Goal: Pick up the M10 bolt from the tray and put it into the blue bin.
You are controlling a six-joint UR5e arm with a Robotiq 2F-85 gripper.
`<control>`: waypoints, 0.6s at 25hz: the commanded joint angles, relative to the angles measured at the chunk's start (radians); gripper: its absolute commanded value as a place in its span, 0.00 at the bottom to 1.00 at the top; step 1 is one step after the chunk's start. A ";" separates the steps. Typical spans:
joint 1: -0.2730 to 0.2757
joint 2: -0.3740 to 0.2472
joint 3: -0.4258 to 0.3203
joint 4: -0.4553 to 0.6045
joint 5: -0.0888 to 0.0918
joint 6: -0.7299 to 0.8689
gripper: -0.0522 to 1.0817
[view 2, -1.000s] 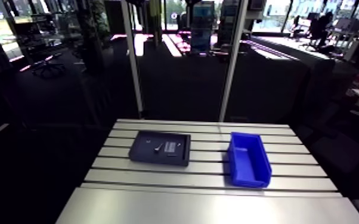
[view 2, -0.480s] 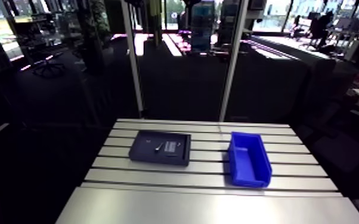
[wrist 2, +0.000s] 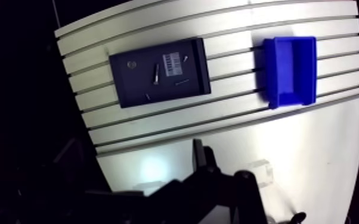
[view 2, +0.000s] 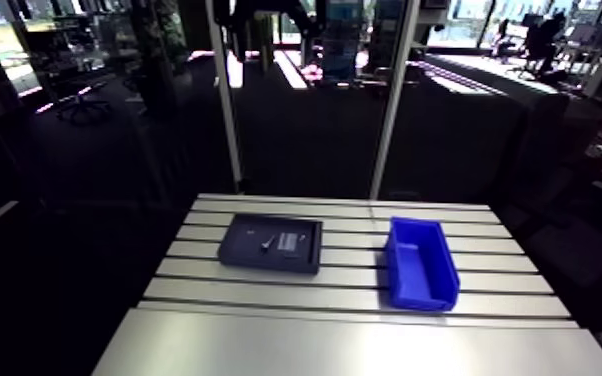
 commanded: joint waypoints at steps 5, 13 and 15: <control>0.019 0.051 0.178 -0.190 0.005 0.117 0.05; 0.017 0.094 0.273 -0.301 0.002 0.123 0.05; 0.017 0.105 0.292 -0.328 -0.001 0.123 0.05</control>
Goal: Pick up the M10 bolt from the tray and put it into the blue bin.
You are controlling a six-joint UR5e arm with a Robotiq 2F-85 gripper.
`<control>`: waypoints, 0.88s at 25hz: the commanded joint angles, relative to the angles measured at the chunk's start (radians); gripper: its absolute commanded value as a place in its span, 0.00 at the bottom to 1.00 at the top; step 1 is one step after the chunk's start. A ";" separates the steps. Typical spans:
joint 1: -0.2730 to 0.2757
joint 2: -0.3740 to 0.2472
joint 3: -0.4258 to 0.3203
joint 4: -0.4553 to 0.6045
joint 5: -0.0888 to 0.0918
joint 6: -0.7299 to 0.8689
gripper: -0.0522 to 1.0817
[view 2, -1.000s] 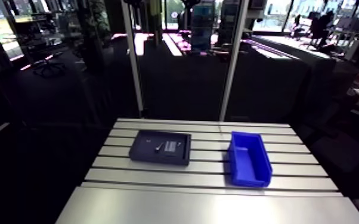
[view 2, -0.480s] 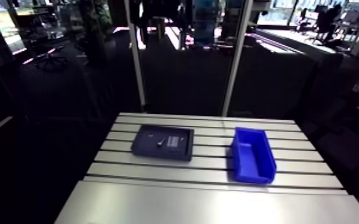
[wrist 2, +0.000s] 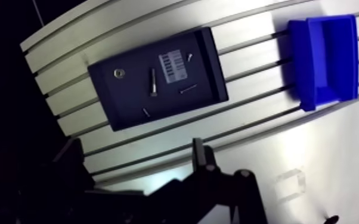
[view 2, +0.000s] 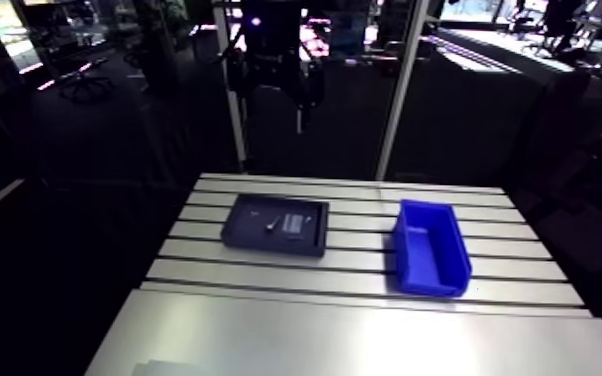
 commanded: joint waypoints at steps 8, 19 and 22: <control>0.002 0.062 0.104 -0.123 -0.014 0.002 0.05; 0.002 0.105 0.147 -0.217 -0.019 0.002 0.05; 0.003 0.117 0.150 -0.229 -0.019 0.002 0.05</control>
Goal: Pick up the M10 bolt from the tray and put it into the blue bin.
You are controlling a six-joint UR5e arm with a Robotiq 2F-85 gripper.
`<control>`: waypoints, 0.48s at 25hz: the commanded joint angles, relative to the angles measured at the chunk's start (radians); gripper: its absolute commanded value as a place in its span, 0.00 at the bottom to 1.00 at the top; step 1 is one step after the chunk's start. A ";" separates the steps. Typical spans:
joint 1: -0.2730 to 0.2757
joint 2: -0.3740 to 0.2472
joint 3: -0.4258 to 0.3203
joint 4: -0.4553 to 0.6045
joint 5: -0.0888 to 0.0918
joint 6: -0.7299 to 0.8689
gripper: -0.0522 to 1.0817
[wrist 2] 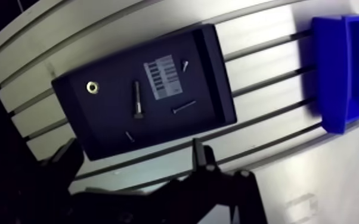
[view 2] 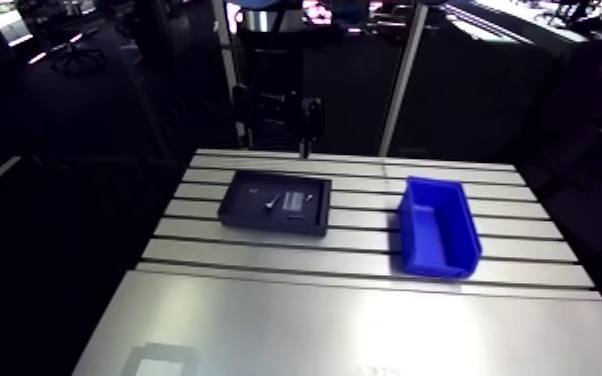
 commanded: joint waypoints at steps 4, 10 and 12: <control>0.005 0.047 0.022 -0.057 -0.001 0.001 0.05; 0.012 0.078 0.031 -0.079 -0.001 0.001 0.06; 0.012 0.083 0.032 -0.080 -0.001 0.000 0.06</control>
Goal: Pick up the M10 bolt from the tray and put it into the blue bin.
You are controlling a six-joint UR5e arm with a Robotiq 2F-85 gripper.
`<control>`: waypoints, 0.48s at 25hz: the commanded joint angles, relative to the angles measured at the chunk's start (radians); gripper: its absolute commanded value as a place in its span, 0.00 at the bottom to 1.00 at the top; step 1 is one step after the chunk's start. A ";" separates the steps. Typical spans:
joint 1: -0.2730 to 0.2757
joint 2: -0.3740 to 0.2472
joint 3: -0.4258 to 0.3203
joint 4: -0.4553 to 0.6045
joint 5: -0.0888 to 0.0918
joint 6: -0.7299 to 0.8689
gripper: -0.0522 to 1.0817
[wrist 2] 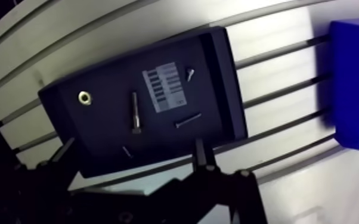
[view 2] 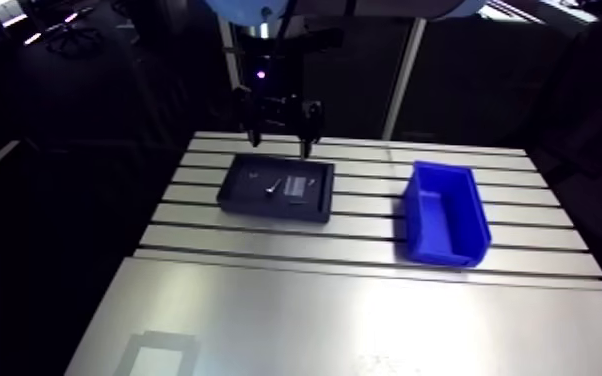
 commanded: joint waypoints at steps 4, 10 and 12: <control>0.007 0.043 0.012 -0.052 -0.001 -0.001 0.06; 0.018 0.067 0.025 -0.076 -0.006 0.000 0.08; 0.022 0.069 0.026 -0.085 -0.006 0.000 0.09</control>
